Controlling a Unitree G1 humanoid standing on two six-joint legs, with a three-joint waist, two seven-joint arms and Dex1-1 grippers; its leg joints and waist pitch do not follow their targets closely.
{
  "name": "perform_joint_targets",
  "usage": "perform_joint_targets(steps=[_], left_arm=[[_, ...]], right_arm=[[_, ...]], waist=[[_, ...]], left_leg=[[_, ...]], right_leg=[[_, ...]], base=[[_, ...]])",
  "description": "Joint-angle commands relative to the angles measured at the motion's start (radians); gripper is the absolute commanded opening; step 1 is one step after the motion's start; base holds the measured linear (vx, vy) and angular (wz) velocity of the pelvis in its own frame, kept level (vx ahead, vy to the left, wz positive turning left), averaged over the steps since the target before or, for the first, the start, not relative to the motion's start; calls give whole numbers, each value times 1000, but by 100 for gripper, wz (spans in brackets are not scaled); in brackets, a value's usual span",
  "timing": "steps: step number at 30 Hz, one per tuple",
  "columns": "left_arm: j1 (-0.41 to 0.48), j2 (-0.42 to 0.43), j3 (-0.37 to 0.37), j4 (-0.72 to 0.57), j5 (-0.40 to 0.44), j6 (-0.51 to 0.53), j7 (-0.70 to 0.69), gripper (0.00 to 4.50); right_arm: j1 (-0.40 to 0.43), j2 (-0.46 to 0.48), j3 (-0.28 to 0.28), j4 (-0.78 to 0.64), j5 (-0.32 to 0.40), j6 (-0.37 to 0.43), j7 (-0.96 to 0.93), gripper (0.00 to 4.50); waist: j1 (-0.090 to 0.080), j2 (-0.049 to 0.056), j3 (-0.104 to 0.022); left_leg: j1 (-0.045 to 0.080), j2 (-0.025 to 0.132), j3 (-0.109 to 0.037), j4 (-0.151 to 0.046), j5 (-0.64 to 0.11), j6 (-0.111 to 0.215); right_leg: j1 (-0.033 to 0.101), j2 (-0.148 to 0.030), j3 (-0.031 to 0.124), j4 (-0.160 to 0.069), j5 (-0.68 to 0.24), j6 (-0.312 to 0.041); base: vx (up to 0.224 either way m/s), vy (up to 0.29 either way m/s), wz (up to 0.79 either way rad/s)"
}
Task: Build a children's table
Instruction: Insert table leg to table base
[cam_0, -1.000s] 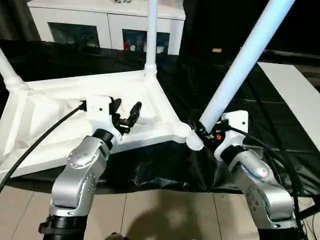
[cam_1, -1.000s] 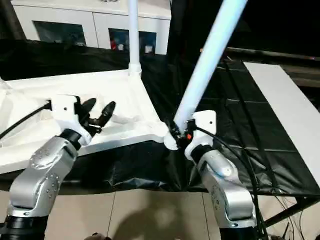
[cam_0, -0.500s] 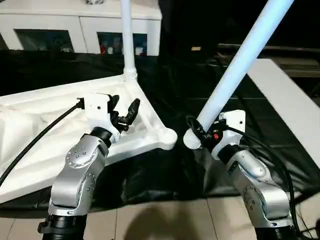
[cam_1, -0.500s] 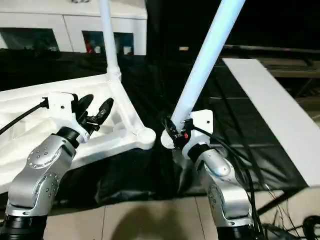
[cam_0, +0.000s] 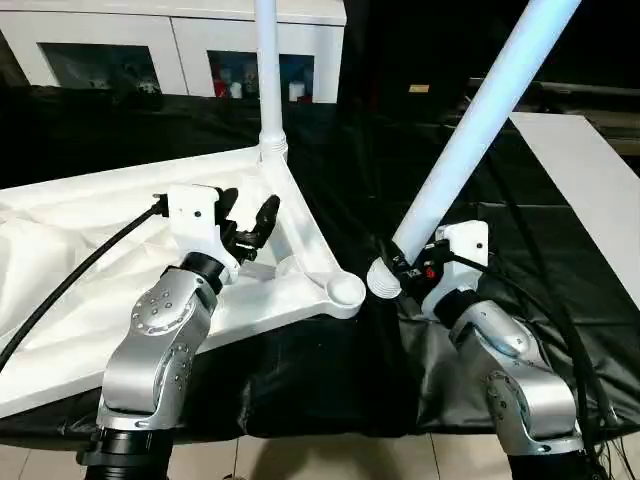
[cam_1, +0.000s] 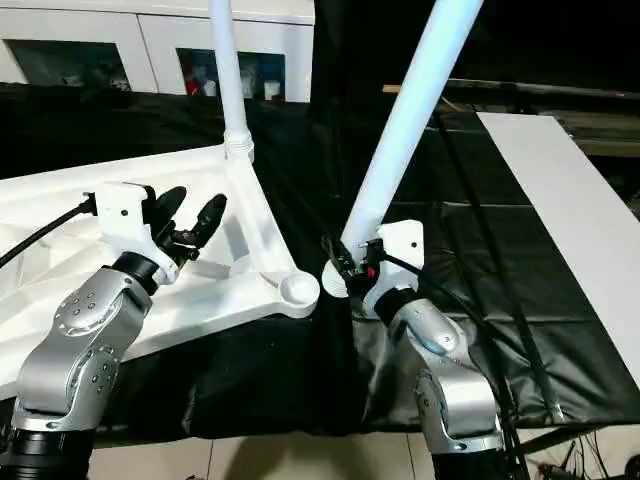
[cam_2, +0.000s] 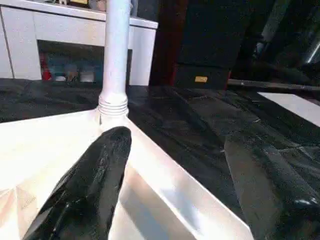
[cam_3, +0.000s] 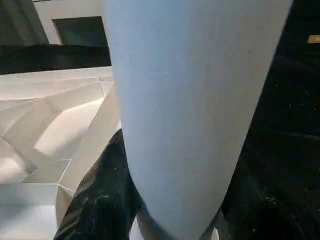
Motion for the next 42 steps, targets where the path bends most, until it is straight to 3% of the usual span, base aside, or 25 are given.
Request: perform_joint_targets(steps=[1,13,14,15,18,19,20,22,23,24,25,26,28,29,30,31,32,33,35,36,37,38,39,40,42], left_arm=[[-6,0,-1,3,6,0,-6,339],[-4,0,4,1,-3,3,-14,339],[-4,0,4,1,-5,3,-15,339],[-4,0,4,1,-5,3,-15,339],[-4,0,4,1,-3,1,-14,339],[-4,0,4,0,-3,1,-13,339],[-6,1,6,3,-2,0,-13,339],[-7,1,7,5,-2,-1,-13,339],[-7,1,7,5,-1,-1,-14,339],[-7,1,7,5,0,-2,-14,339],[-7,1,7,5,0,-1,-16,339],[-7,2,7,6,0,-1,-17,339],[-7,2,7,6,0,-2,-20,339],[-7,2,8,7,0,-2,-21,339],[-7,2,7,8,0,-2,-24,339],[-7,3,7,8,1,-2,-25,339],[-5,5,3,6,-2,-1,-36,339],[-4,6,0,6,-5,-1,-44,339],[3,13,-8,-1,-26,-2,-88,339],[9,27,-19,-9,-43,-2,-131,339],[19,60,-41,-28,-68,2,-205,339],[26,84,-56,-40,-84,6,-255,339],[35,117,-75,-58,-103,8,-317,339],[40,137,-86,-69,-113,10,-353,339],[59,230,-130,-108,-145,56,-481,339]], right_arm=[[1,-2,-1,4,-2,-15,7,185],[-3,-21,38,9,-33,-16,32,185],[-2,-24,48,8,-33,-6,43,185],[-1,-24,48,8,-32,-4,44,185],[6,-25,58,2,-19,3,68,185],[9,-24,63,-1,-24,-5,69,185],[13,-8,53,0,-8,3,60,185],[10,-7,52,4,-10,5,54,185],[10,-9,53,5,-12,4,56,185],[9,-12,56,6,-14,2,59,185],[10,-14,57,5,-14,1,61,185],[10,-15,58,6,-14,0,61,185],[12,-15,57,6,-17,-1,64,185],[14,-14,55,6,-22,-2,66,185],[15,-12,51,7,-26,-2,63,185],[16,-11,49,8,-28,-2,61,185],[18,-12,45,10,-29,-6,54,185],[18,-13,43,11,-28,-8,49,185],[18,-17,39,14,-26,-13,43,185],[17,-21,36,13,-24,-17,42,185],[16,-28,26,10,-16,-21,48,185],[15,-33,18,8,-11,-23,53,185],[13,-38,7,8,-6,-23,61,185],[11,-40,0,8,-3,-21,66,185],[7,-58,-20,8,5,-21,87,185]], waist=[[5,7,-88],[5,5,-78],[25,-18,-69],[25,13,-78],[9,27,-63],[5,28,-61],[-25,39,-70],[-58,29,-67],[-60,24,-72],[-54,12,-62],[-22,-21,-51],[25,-33,-58],[55,-25,-67],[55,-23,-69],[50,4,-69],[44,30,-78],[-18,79,-92],[-33,57,-111],[-24,48,-108],[-11,33,-103],[-3,-7,-109],[14,-60,-94],[25,-45,-88],[22,-46,-103],[9,-25,-96]], left_leg=[[-9,-10,7,-44,113,187],[-3,-2,11,-57,-10,97],[-99,-35,-12,-32,-9,172],[-82,-35,-12,-34,-18,208],[-79,-31,-40,-22,-11,240],[-70,-30,-47,-28,-29,229],[71,45,-79,-71,-87,171],[155,114,-157,-97,-134,278],[168,119,-169,-91,-111,329],[160,98,-144,-78,-106,382],[47,-13,-42,-34,-122,319],[-31,-80,-15,61,-91,254],[-101,-39,-47,121,-6,152],[-118,-37,-49,118,26,134],[-115,-17,-49,51,113,125],[-79,-5,-46,4,152,123],[93,70,-177,-48,143,305],[150,117,-217,-35,164,405],[103,107,-206,-7,408,510],[56,74,-154,-6,627,495],[14,12,-105,41,665,421],[-59,-71,-54,47,341,279],[-76,-74,-58,51,207,217],[-77,-55,-68,19,171,129],[-66,-48,-59,-3,124,67]], right_leg=[[85,-28,47,-31,106,-257],[88,-30,57,-44,-11,-241],[150,-54,31,-73,-53,-175],[150,-76,16,-87,-104,-138],[162,-84,-41,-136,-331,-75],[172,-72,-58,-142,-349,-77],[82,-13,-43,-67,-258,-137],[-16,-13,-9,39,-147,-129],[-35,-22,5,58,-121,-109],[-53,-44,36,53,-66,-94],[50,-80,99,-44,-32,-154],[155,-127,190,-108,-191,-229],[198,-162,209,-113,-186,-317],[200,-140,190,-104,-122,-322],[182,-90,119,-91,-66,-277],[163,-52,71,-78,-62,-226],[-2,48,-5,83,-117,-63],[-58,21,17,117,-159,-21],[-109,-5,45,159,-67,62],[-117,-10,60,144,83,93],[-102,-47,115,37,304,60],[-47,-88,165,-30,302,99],[-26,-112,185,-21,268,80],[-2,-97,160,-1,330,44],[-12,-56,133,-2,302,-25]], base=[[0,0,0],[0,0,0],[0,0,0],[9,7,34],[18,10,41],[40,21,60],[110,-9,46],[155,-30,34],[113,-45,7],[98,-62,11],[98,-62,11],[108,-49,16],[120,-30,17],[106,-13,7],[51,1,0],[124,10,4],[168,-2,0],[224,-20,-5],[119,-28,-10],[0,0,0],[0,0,0],[-67,-41,5],[-67,-84,2],[-77,-70,4],[-11,-40,-2]])
